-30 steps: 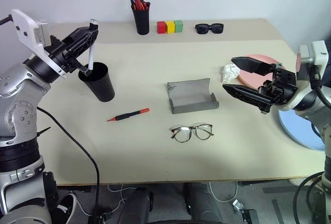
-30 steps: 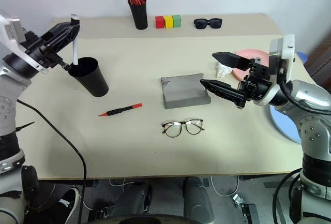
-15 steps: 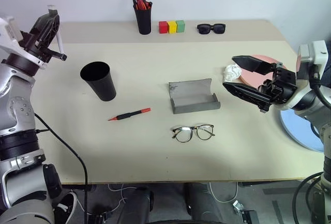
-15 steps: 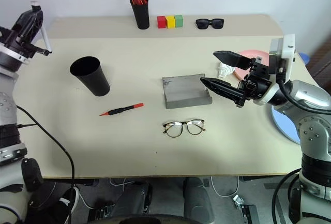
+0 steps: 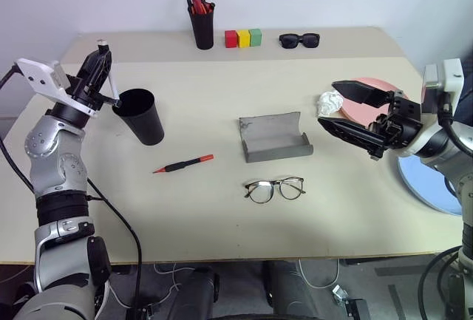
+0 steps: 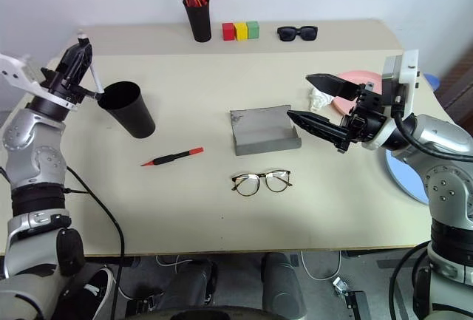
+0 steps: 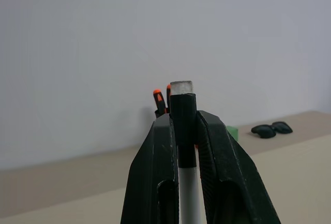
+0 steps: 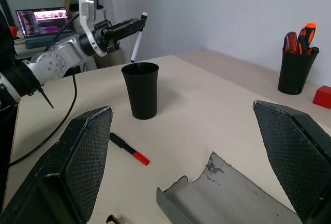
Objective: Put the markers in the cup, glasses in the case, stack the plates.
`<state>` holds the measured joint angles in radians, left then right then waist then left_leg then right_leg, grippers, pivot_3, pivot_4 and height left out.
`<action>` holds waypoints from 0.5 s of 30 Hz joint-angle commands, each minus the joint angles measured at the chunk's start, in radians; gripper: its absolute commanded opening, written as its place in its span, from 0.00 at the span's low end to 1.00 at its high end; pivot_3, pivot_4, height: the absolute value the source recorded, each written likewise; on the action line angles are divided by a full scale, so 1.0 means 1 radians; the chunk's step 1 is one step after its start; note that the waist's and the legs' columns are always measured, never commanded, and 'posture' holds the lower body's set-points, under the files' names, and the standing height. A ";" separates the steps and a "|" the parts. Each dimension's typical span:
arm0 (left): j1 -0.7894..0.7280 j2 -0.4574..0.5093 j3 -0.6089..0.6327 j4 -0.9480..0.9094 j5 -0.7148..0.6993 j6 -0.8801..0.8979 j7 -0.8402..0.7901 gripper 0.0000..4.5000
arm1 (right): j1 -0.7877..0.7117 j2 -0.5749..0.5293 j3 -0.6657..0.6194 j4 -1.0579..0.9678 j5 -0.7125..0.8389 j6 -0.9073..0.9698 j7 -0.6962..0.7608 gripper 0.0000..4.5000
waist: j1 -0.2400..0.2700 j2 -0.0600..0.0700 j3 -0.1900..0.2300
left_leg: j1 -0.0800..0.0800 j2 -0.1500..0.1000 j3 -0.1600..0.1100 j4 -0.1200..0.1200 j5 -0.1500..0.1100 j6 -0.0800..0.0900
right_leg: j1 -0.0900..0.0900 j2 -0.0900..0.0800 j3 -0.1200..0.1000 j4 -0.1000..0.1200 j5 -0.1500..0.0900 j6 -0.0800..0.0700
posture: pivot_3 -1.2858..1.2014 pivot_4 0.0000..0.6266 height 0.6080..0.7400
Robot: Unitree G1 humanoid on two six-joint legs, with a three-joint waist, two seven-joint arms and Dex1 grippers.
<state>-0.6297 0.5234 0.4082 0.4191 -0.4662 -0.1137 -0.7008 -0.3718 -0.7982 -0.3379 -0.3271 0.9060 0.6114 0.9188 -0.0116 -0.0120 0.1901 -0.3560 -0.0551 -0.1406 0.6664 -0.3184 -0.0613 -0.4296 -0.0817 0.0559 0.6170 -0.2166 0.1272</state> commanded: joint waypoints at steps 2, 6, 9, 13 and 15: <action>-0.002 -0.023 -0.010 0.027 0.018 -0.062 -0.001 0.00 | -0.014 -0.013 -0.008 -0.019 -0.007 -0.007 -0.006 0.99 | 0.000 0.000 0.000 | 0.000 0.000 0.000 0.000 0.000 0.000 | 0.000 0.000 0.000 0.000 0.000 0.000 | 0.52 0.24 1.00; -0.007 -0.039 -0.014 0.022 0.008 -0.052 0.004 0.31 | -0.020 -0.018 -0.005 -0.017 -0.009 -0.004 -0.006 0.99 | 0.000 0.000 0.000 | 0.000 0.000 0.000 0.000 0.000 0.000 | 0.000 0.000 0.000 0.000 0.000 0.000 | 0.52 0.24 1.00; -0.003 -0.033 -0.017 -0.002 0.006 -0.046 0.005 0.64 | -0.022 -0.020 -0.003 -0.014 -0.013 -0.005 -0.006 0.99 | -0.001 0.000 0.000 | 0.000 0.000 0.000 0.000 0.000 0.000 | 0.000 0.000 0.000 0.000 0.000 0.000 | 0.52 0.24 1.00; 0.003 -0.024 -0.014 -0.044 -0.015 -0.014 -0.011 0.99 | -0.024 -0.018 -0.003 -0.013 -0.013 -0.004 -0.006 0.99 | 0.000 0.000 0.000 | 0.000 0.000 0.000 0.000 0.000 0.000 | 0.000 0.000 0.000 0.000 0.000 0.000 | 0.52 0.24 1.00; 0.014 -0.013 -0.023 -0.094 -0.027 0.034 -0.017 0.99 | -0.027 -0.015 -0.002 -0.009 -0.014 -0.005 -0.007 0.99 | -0.001 0.000 0.000 | 0.000 0.000 0.000 0.000 0.000 0.000 | 0.000 0.000 0.000 0.000 0.000 0.000 | 0.52 0.24 1.00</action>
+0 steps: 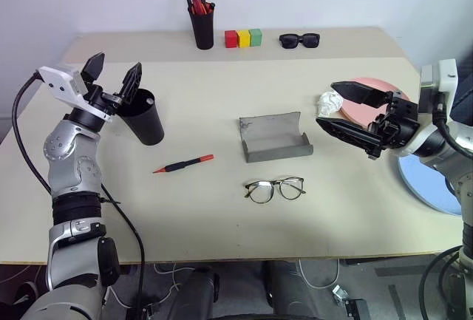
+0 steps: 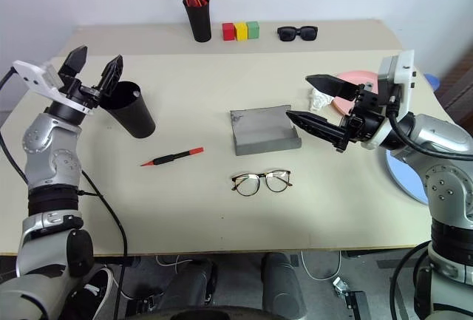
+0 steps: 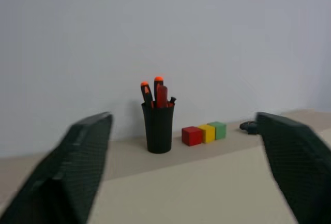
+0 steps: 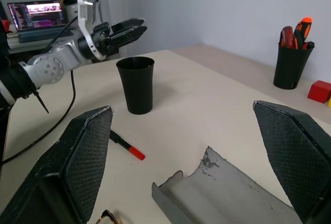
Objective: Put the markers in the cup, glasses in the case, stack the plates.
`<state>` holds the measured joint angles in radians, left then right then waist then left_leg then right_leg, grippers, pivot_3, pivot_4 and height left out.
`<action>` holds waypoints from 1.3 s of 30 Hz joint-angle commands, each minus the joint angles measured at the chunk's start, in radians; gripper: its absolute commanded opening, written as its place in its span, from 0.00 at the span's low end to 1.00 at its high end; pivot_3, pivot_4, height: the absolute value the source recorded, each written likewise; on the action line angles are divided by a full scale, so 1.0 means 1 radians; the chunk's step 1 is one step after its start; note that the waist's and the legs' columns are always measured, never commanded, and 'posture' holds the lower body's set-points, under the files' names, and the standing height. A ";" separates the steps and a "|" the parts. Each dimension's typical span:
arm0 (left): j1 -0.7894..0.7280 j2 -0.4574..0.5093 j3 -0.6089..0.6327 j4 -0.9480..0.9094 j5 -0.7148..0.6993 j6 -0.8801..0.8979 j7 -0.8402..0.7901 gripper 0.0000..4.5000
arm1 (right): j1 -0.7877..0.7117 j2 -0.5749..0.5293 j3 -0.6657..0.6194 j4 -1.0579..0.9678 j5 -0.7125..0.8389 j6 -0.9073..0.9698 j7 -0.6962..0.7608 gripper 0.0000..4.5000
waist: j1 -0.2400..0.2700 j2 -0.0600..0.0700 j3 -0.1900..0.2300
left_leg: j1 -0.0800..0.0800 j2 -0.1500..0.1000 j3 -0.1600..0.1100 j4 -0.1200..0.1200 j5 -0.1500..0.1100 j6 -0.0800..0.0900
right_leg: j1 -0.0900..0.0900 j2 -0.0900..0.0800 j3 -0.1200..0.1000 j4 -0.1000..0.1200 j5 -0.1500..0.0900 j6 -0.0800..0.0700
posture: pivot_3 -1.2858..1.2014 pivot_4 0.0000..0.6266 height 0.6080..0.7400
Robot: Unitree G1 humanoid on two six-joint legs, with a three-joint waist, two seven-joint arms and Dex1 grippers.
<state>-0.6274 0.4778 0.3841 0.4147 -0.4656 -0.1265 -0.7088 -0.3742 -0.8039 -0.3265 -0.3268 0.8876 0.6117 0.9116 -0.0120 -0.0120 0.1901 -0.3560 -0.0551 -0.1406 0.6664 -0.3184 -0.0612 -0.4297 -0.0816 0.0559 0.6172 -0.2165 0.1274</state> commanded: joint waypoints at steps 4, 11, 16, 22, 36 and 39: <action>0.053 0.090 -0.027 -0.242 -0.096 0.263 -0.036 0.99 | -0.021 -0.009 -0.015 -0.008 0.005 -0.006 0.002 0.99 | -0.003 0.000 0.000 | 0.000 0.000 0.000 0.000 0.000 0.000 | 0.000 0.000 0.000 0.000 0.000 0.000 | 0.52 0.24 1.00; 0.130 0.347 -0.115 -0.526 -0.320 0.764 -0.233 0.99 | 0.023 -0.024 -0.012 -0.024 -0.011 -0.019 0.046 0.99 | -0.006 0.000 0.000 | 0.000 0.000 0.000 0.000 0.000 0.000 | 0.000 0.000 0.000 0.001 0.000 0.000 | 0.52 0.24 1.00; 0.139 0.459 -0.291 -0.547 -0.200 0.799 -0.344 0.99 | 0.023 -0.014 -0.005 -0.017 -0.027 -0.029 0.052 0.99 | -0.005 0.001 0.000 | 0.001 0.000 0.000 0.000 0.000 0.000 | 0.000 0.001 0.000 0.001 0.000 0.000 | 0.52 0.24 1.00; 0.110 0.488 -0.475 -0.499 0.000 0.717 -0.403 0.99 | 0.027 -0.009 -0.011 -0.028 -0.028 -0.022 0.040 0.99 | -0.005 0.001 0.001 | 0.000 0.000 0.000 -0.001 0.000 0.000 | 0.000 0.001 0.000 0.000 0.000 0.000 | 0.52 0.24 1.00; 0.071 0.473 -0.629 -0.400 0.266 0.711 -0.399 0.99 | 0.102 -0.030 -0.011 -0.082 -0.023 -0.013 0.070 0.99 | -0.003 0.000 0.001 | 0.000 0.000 0.000 -0.001 0.000 0.001 | 0.000 0.001 0.000 0.000 0.000 0.000 | 0.52 0.24 1.00; 0.050 0.442 -0.637 -0.396 0.256 0.743 -0.421 0.99 | 0.172 -0.060 -0.009 -0.123 -0.038 -0.022 0.125 0.99 | 0.000 0.000 0.001 | 0.000 0.000 0.000 -0.001 0.000 0.001 | 0.000 0.001 0.000 0.000 0.000 0.000 | 0.52 0.24 1.00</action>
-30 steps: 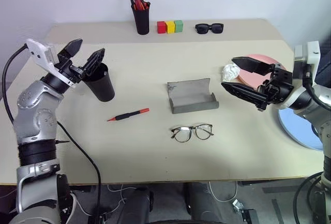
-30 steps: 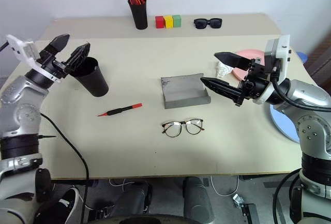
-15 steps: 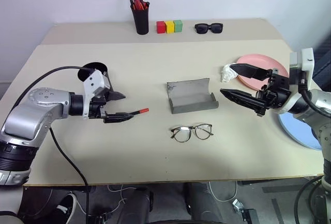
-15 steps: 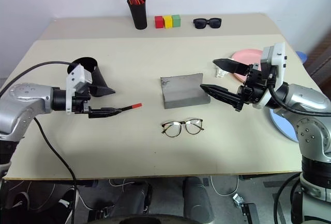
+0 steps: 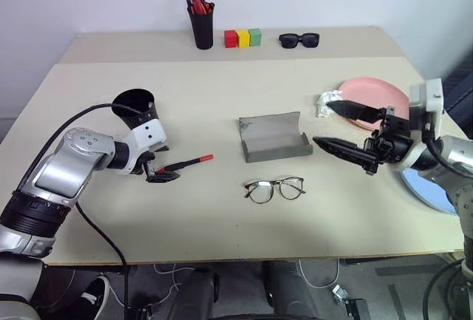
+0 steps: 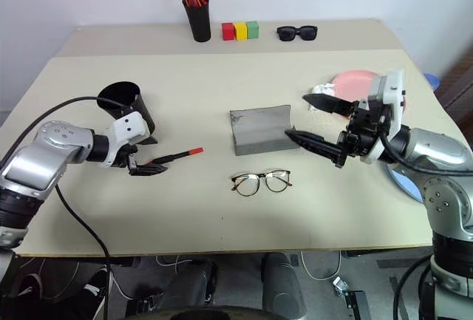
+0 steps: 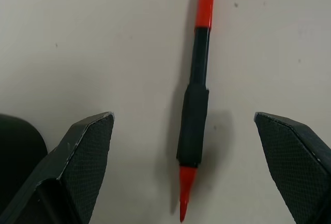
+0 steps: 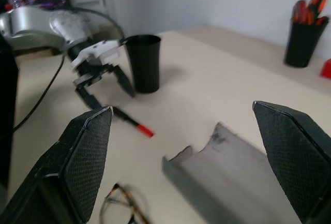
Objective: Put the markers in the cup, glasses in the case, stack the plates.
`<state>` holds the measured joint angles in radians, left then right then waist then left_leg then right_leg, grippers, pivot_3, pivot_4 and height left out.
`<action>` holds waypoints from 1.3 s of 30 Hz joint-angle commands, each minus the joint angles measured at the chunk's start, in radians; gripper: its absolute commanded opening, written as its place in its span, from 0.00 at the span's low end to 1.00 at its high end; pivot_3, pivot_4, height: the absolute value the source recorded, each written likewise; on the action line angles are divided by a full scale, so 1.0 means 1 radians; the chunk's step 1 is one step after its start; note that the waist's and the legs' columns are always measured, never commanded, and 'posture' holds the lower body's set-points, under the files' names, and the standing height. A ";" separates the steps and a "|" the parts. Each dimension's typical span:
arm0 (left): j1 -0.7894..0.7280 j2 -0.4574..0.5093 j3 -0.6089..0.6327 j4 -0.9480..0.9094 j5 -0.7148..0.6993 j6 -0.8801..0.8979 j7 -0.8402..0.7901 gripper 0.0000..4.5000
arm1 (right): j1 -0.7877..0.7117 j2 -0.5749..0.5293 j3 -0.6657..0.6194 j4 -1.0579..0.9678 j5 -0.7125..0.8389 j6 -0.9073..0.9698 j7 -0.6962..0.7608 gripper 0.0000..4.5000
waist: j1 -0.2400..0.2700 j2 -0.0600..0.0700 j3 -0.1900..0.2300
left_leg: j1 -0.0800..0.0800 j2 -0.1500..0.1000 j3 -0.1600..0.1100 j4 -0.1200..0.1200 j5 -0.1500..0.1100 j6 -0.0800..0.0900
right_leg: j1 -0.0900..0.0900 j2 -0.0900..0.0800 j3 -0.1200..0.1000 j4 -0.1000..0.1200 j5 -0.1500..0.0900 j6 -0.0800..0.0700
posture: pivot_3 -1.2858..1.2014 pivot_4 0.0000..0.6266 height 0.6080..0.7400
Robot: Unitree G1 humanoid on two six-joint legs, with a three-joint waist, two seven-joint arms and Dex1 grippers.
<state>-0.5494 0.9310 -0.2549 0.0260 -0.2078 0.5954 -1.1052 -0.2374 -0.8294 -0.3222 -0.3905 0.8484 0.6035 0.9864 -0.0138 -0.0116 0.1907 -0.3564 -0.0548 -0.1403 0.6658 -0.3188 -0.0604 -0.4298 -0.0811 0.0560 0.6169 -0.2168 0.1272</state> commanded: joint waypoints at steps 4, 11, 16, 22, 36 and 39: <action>-0.039 -0.009 -0.024 0.006 0.028 0.010 -0.067 0.99 | 0.111 -0.086 -0.004 -0.068 -0.075 -0.063 0.107 0.99 | 0.000 0.000 0.000 | 0.000 0.000 0.000 0.001 0.000 0.000 | 0.001 0.000 0.000 0.000 0.000 0.000 | 0.52 0.24 1.00; -0.077 -0.024 -0.082 0.083 0.096 -0.062 -0.133 0.99 | 0.120 -0.078 -0.011 -0.069 -0.076 -0.071 0.099 0.99 | -0.003 0.000 0.000 | 0.001 0.000 0.000 0.001 0.000 0.000 | 0.001 0.000 0.000 0.001 0.000 0.000 | 0.52 0.24 1.00; -0.108 -0.043 -0.095 0.127 0.128 -0.083 -0.156 0.99 | 0.124 -0.072 -0.014 -0.068 -0.076 -0.072 0.093 0.99 | 0.000 0.000 0.000 | 0.001 0.000 0.000 0.001 0.000 0.000 | 0.001 0.000 0.000 0.001 0.000 0.000 | 0.52 0.24 1.00; -0.093 -0.064 -0.136 0.165 0.206 -0.139 -0.155 0.99 | 0.112 -0.070 -0.015 -0.057 -0.074 -0.067 0.080 0.99 | 0.002 0.001 -0.001 | 0.001 0.000 0.000 0.001 0.000 0.000 | 0.001 0.000 0.000 0.001 0.000 0.000 | 0.52 0.24 1.00; -0.091 -0.129 -0.094 0.170 0.185 -0.083 -0.179 0.01 | 0.092 -0.071 -0.016 -0.038 -0.069 -0.063 0.059 0.99 | 0.003 0.004 -0.003 | 0.003 0.000 0.000 0.002 0.000 0.000 | 0.004 0.000 0.000 0.001 0.000 0.000 | 0.52 0.24 1.00; -0.101 -0.151 -0.036 0.135 0.132 -0.083 -0.182 0.01 | 0.090 -0.068 -0.010 -0.030 -0.076 -0.068 0.061 0.99 | 0.003 0.004 -0.003 | 0.003 0.000 0.000 0.002 0.000 0.000 | 0.004 0.000 0.000 0.001 0.000 0.000 | 0.52 0.24 1.00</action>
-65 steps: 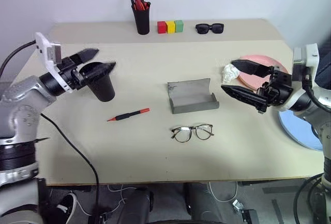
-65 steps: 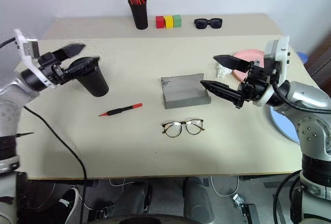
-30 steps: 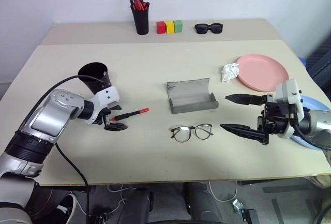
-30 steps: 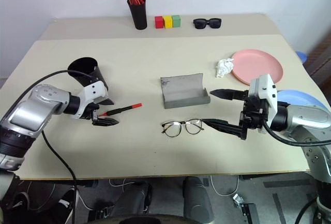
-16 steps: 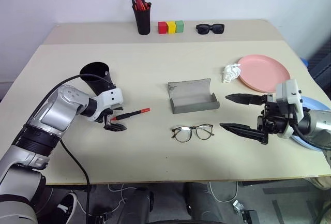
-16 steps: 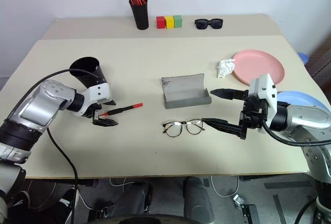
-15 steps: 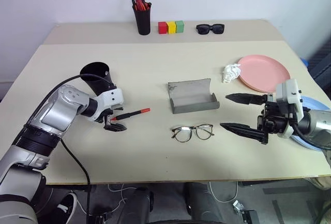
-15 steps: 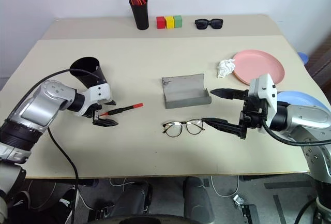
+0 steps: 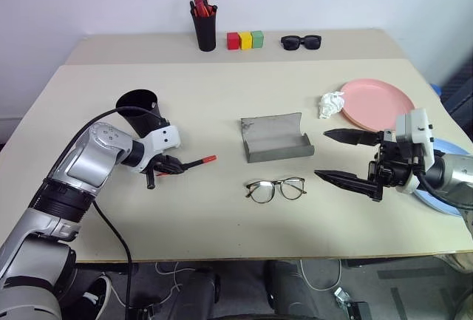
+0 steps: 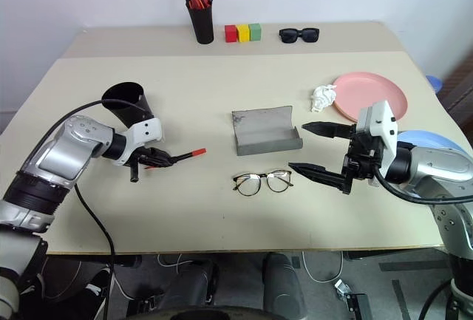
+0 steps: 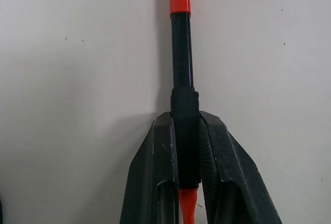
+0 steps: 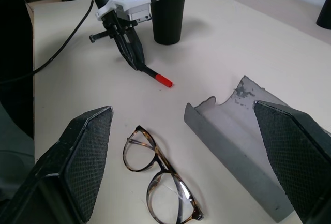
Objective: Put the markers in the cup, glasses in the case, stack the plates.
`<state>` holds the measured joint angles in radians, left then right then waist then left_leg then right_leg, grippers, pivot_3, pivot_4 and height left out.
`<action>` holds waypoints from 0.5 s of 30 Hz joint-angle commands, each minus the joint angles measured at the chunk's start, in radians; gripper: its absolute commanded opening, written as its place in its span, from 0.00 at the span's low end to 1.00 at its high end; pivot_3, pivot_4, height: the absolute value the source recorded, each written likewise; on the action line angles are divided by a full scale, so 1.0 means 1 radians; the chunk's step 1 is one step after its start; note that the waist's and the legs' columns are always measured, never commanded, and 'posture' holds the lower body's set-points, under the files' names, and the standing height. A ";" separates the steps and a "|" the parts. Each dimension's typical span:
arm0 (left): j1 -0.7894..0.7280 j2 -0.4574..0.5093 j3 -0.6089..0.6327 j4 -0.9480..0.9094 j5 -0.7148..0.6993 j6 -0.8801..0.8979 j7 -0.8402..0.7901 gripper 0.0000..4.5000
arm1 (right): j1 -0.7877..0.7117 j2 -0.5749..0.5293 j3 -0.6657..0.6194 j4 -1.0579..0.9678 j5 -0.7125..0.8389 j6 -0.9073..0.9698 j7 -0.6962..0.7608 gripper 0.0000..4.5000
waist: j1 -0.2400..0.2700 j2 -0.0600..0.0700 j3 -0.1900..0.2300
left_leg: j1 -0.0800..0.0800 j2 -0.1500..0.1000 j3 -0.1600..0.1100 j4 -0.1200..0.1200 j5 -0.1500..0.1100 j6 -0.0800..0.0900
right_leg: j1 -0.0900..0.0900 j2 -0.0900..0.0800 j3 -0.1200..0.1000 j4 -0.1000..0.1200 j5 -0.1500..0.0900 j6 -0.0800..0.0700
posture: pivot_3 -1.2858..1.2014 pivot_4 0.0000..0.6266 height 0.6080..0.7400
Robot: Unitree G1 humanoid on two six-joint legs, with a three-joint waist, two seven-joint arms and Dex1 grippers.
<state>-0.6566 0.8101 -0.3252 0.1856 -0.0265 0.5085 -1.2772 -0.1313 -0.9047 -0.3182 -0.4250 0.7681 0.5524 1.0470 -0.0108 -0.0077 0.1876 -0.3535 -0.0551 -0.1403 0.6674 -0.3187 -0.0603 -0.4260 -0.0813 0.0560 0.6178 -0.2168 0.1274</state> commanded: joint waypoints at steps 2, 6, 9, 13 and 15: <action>-0.014 -0.072 0.102 -0.047 -0.115 -0.003 0.006 0.01 | -0.023 0.014 -0.012 0.011 0.004 -0.019 -0.004 0.99 | 0.001 -0.002 0.001 | -0.001 0.000 0.000 0.000 0.000 0.000 | 0.000 0.000 0.000 0.000 0.000 0.000 | 0.52 0.24 1.00; -0.075 -0.185 0.236 -0.078 -0.232 -0.016 0.086 0.01 | -0.062 0.039 -0.014 0.027 0.024 -0.011 -0.023 0.99 | -0.001 -0.003 0.002 | -0.002 0.000 -0.001 0.001 0.000 0.000 | -0.002 0.000 0.000 0.000 0.000 0.000 | 0.52 0.24 1.00; -0.138 -0.287 0.323 -0.080 -0.293 -0.057 0.196 0.01 | -0.112 0.062 -0.019 0.045 0.043 0.009 -0.060 0.99 | -0.003 -0.003 0.002 | -0.002 0.000 0.000 0.000 0.000 0.000 | -0.002 0.000 0.000 0.000 0.000 0.000 | 0.52 0.24 1.00; -0.195 -0.370 0.418 -0.048 -0.350 -0.137 0.285 0.01 | -0.133 0.070 -0.013 0.044 0.044 0.021 -0.075 0.99 | -0.003 -0.003 0.002 | -0.002 0.000 0.000 0.000 0.000 0.000 | -0.003 0.000 0.000 -0.001 0.000 0.000 | 0.52 0.24 1.00; -0.211 -0.395 0.473 -0.030 -0.362 -0.245 0.331 0.01 | -0.132 0.070 -0.009 0.042 0.042 0.024 -0.078 0.99 | -0.004 -0.003 0.002 | -0.002 0.000 0.000 0.000 0.000 0.000 | -0.003 0.000 0.000 -0.001 0.000 0.000 | 0.52 0.24 1.00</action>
<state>-0.8454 0.4183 0.0791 0.1540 -0.3638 0.3473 -0.9845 -0.2547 -0.8368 -0.3174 -0.3685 0.7921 0.5775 0.9734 -0.0149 -0.0105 0.1893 -0.3555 -0.0550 -0.1405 0.6672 -0.3187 -0.0605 -0.4291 -0.0815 0.0560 0.6173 -0.2166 0.1275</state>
